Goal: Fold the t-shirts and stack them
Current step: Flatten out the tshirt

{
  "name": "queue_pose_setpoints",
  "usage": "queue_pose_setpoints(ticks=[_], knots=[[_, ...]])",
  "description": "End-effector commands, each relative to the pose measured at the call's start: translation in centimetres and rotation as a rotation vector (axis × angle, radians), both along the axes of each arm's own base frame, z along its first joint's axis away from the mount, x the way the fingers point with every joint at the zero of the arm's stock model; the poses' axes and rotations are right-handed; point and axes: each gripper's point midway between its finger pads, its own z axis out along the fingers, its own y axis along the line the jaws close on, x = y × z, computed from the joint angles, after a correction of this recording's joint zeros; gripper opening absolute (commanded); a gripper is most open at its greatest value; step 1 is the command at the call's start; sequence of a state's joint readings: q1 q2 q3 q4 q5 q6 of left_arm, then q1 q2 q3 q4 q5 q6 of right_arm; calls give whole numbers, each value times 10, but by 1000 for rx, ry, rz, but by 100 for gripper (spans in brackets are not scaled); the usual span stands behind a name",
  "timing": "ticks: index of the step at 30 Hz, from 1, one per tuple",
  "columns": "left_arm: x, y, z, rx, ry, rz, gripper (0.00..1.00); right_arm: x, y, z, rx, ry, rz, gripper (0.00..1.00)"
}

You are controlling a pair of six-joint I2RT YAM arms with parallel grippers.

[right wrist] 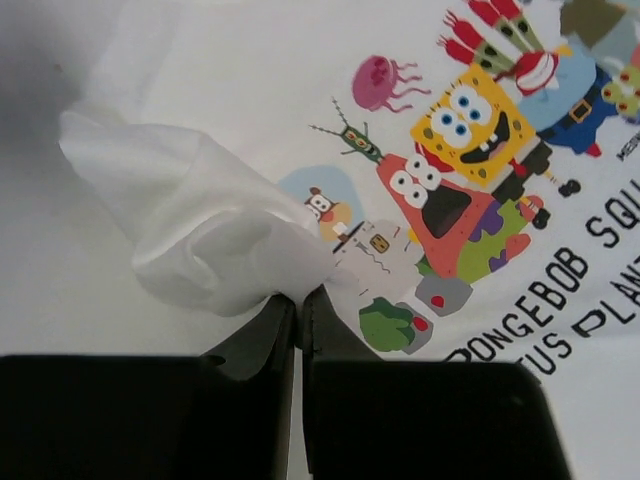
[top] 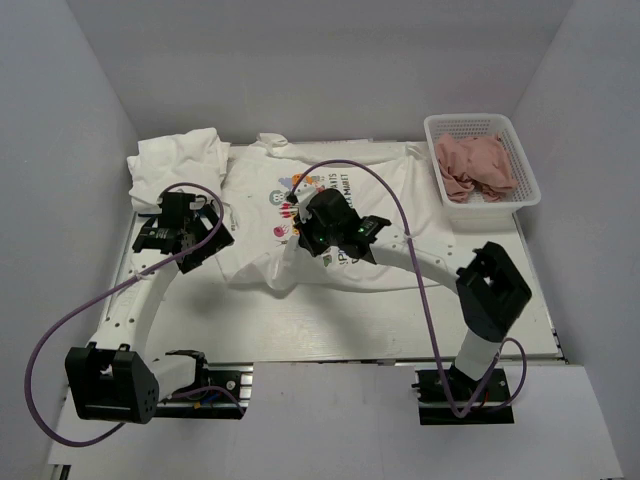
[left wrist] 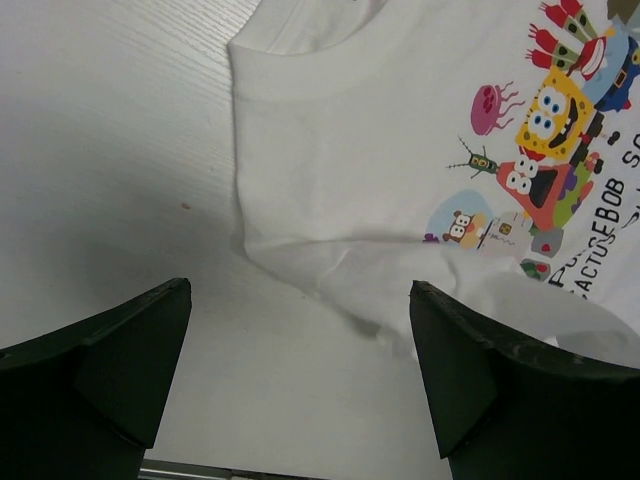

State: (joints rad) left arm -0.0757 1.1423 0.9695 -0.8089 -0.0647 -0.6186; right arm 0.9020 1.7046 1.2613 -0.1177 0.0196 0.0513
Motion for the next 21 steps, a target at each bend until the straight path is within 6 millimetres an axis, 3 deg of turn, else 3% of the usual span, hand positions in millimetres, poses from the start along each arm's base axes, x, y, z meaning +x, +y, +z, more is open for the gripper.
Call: queue_pose_setpoints(ticks=[1, 2, 3, 5, 8, 11, 12, 14, 15, 17, 21], knots=[[5, -8, -6, -27, 6, -47, 100, 20, -3, -13, 19, 116, -65, 1], [11, -11, -2, -39, -7, -56, 100, 24, 1, -6, 32, 126, -61, 14], [11, -12, -6, -47, 10, -62, 100, 29, 0, -17, 12, 151, -77, 29], [13, -15, -6, -52, 12, -77, 100, 29, 0, -17, -5, 171, -72, 51], [13, -22, -1, -70, 2, -134, 100, 27, 0, -12, 4, 164, -47, 59], [5, -56, 10, -192, -48, -277, 100, 23, -12, -4, 30, 157, -86, 68], [-4, -64, 0, -237, -33, -310, 100, 27, -12, -1, 43, 137, -97, 70], [-8, -90, 5, -350, -99, -425, 100, 27, -17, -4, 47, 141, -110, 71], [-17, -95, -8, -397, -72, -412, 100, 30, -18, -4, 52, 145, -126, 73], [-16, -102, -16, -429, -66, -422, 100, 41, -14, -4, 58, 160, -159, 73], [-14, -118, -21, -451, -54, -463, 100, 58, -7, -13, 66, 226, -202, 71]])
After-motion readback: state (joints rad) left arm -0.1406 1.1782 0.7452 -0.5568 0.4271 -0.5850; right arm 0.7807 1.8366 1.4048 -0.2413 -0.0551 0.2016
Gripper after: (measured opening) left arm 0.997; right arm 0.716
